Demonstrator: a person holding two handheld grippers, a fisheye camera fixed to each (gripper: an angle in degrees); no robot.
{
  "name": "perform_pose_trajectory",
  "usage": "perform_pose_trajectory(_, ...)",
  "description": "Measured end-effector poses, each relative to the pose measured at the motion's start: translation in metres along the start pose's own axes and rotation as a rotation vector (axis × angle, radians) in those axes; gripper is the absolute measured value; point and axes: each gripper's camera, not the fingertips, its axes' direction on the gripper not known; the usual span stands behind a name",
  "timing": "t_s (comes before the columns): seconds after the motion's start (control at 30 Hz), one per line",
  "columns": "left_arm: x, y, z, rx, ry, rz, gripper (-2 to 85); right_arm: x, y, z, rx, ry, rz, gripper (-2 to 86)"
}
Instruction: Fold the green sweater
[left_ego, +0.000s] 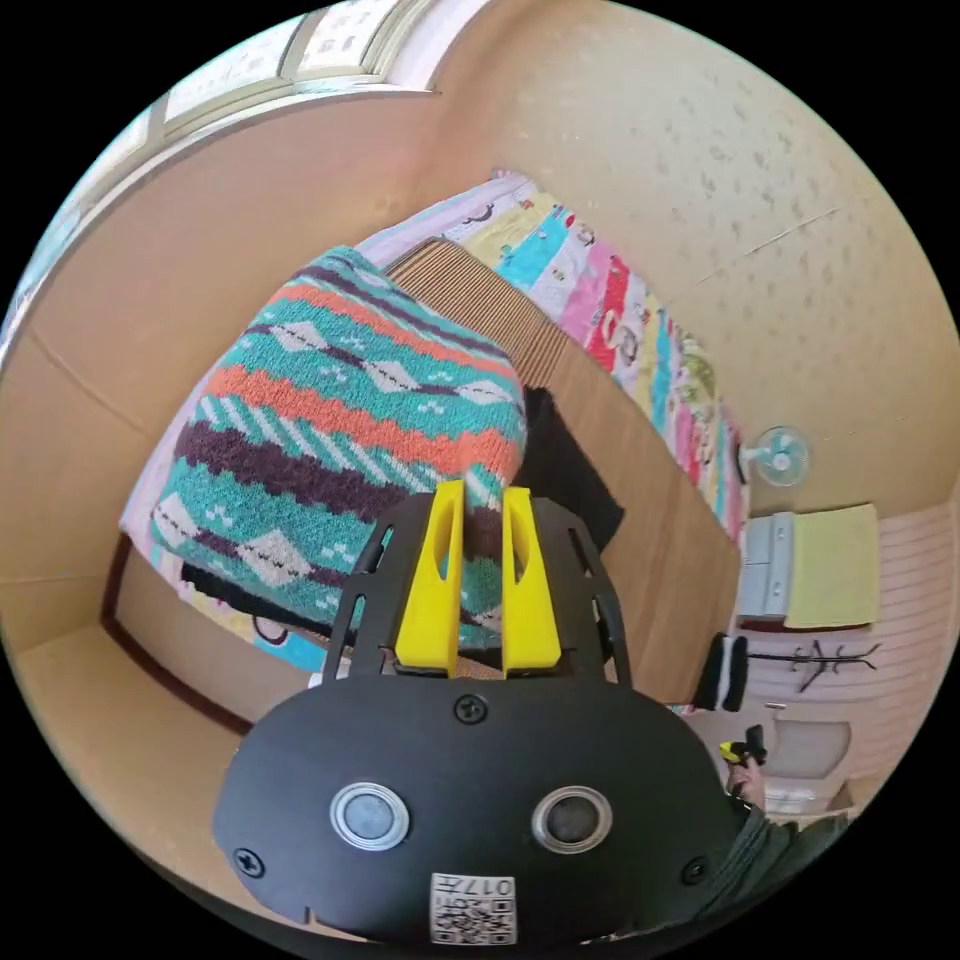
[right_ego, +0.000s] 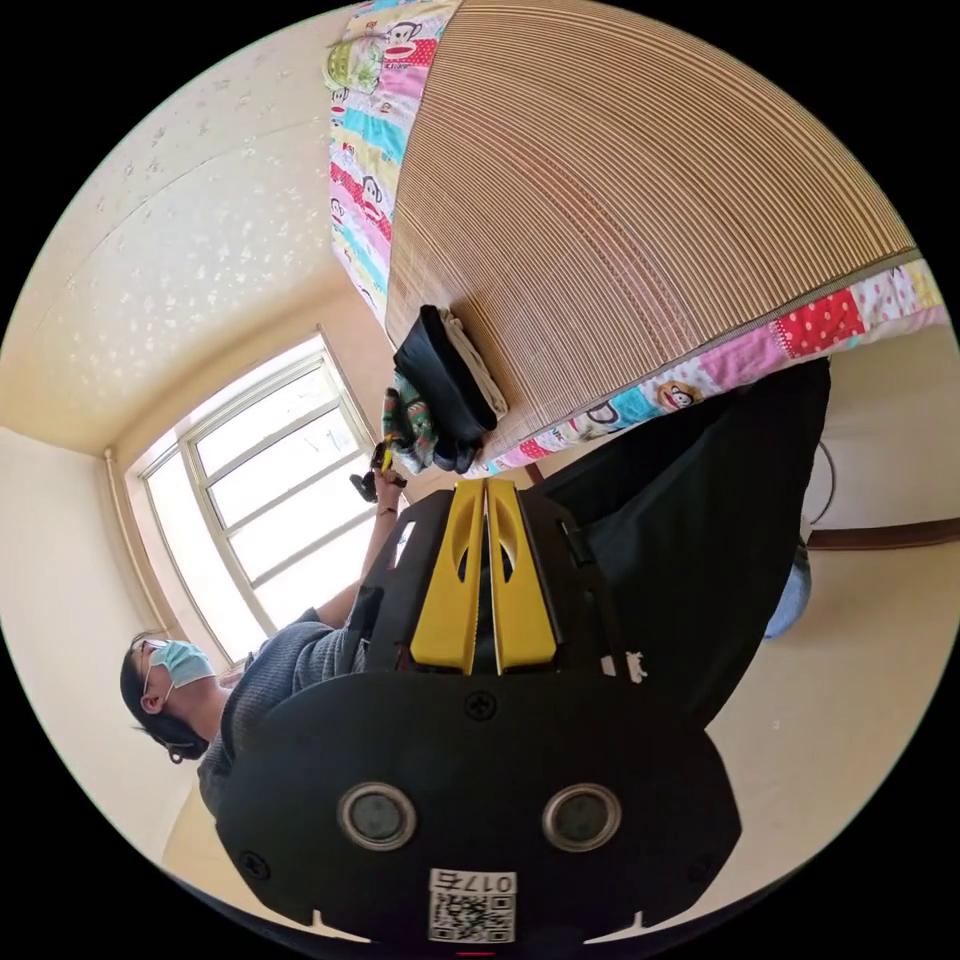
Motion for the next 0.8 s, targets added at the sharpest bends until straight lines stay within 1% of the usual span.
perform_pose_trajectory(0.03,-0.02,0.009,-0.038,0.071,0.188,0.018,6.2,0.0,0.001,0.0,0.001,0.007,-0.011,0.3)
perform_pose_trajectory(0.07,-0.031,0.021,-0.077,0.152,0.302,0.07,5.8,0.001,0.001,0.002,0.001,0.015,-0.037,0.4)
perform_pose_trajectory(0.1,-0.035,0.028,-0.097,0.19,0.354,0.097,5.6,0.001,0.001,0.004,-0.004,0.013,-0.071,0.4)
perform_pose_trajectory(0.13,-0.042,0.041,-0.136,0.268,0.481,0.154,4.3,0.0,0.001,0.004,-0.008,0.008,-0.091,0.4)
perform_pose_trajectory(0.17,-0.045,0.058,-0.171,0.36,0.646,0.236,2.1,-0.003,-0.001,0.006,-0.014,-0.006,-0.138,0.4)
perform_pose_trajectory(0.2,-0.045,0.066,-0.186,0.408,0.75,0.285,1.8,-0.01,-0.004,0.008,-0.031,-0.017,-0.196,0.4)
perform_pose_trajectory(0.23,-0.038,0.081,-0.212,0.459,0.901,0.386,1.2,-0.014,-0.006,0.01,-0.042,-0.02,-0.226,0.5)
perform_pose_trajectory(0.27,-0.02,0.097,-0.236,0.486,0.974,0.533,0.9,-0.024,-0.011,0.012,-0.06,-0.023,-0.293,0.6)
perform_pose_trajectory(0.3,-0.01,0.105,-0.247,0.483,1.001,0.61,0.7,-0.037,-0.017,0.013,-0.077,-0.019,-0.365,0.7)
perform_pose_trajectory(0.33,0.011,0.12,-0.264,0.467,1.049,0.736,0.4,-0.044,-0.02,0.015,-0.086,-0.014,-0.395,0.8)
perform_pose_trajectory(0.4,0.043,0.144,-0.282,0.465,1.117,0.844,0.0,-0.076,-0.031,0.019,-0.114,0.003,-0.518,1.3)
perform_pose_trajectory(0.43,0.068,0.163,-0.291,0.465,1.172,0.916,-0.1,-0.086,-0.031,0.02,-0.117,-0.002,-0.562,1.6)
perform_pose_trajectory(0.47,0.092,0.182,-0.297,0.456,1.265,1.011,-0.1,-0.106,-0.029,0.022,-0.119,-0.018,-0.655,2.0)
perform_pose_trajectory(0.5,0.103,0.191,-0.3,0.452,1.324,1.06,-0.1,-0.128,-0.024,0.023,-0.12,-0.031,-0.755,3.0)
perform_pose_trajectory(0.53,0.122,0.209,-0.301,0.452,1.472,1.138,0.1,-0.138,-0.021,0.023,-0.115,-0.034,-0.807,3.4)
perform_pose_trajectory(0.57,0.138,0.223,-0.298,0.441,1.68,1.188,0.1,-0.156,-0.014,0.023,-0.099,-0.031,-0.896,5.3)
perform_pose_trajectory(0.6,0.145,0.23,-0.295,0.436,1.794,1.199,0.2,-0.171,-0.006,0.022,-0.073,-0.025,-0.973,7.3)
perform_pose_trajectory(0.67,0.17,0.258,-0.266,0.427,2.229,1.108,0.3,-0.187,0.008,0.02,-0.015,-0.023,-1.092,10.9)
perform_pose_trajectory(0.7,0.178,0.266,-0.257,0.411,2.32,1.066,0.3,-0.194,0.017,0.022,0.014,-0.009,-1.188,13.3)
perform_pose_trajectory(0.73,0.195,0.286,-0.237,0.363,2.465,0.976,0.3,-0.197,0.022,0.025,0.015,0.006,-1.236,14.7)
perform_pose_trajectory(0.77,0.212,0.308,-0.22,0.304,2.54,0.917,0.3,-0.2,0.028,0.035,0.006,0.04,-1.306,17.5)
perform_pose_trajectory(0.8,0.221,0.319,-0.214,0.27,2.551,0.891,0.3,-0.2,0.031,0.048,-0.008,0.062,-1.345,19.3)
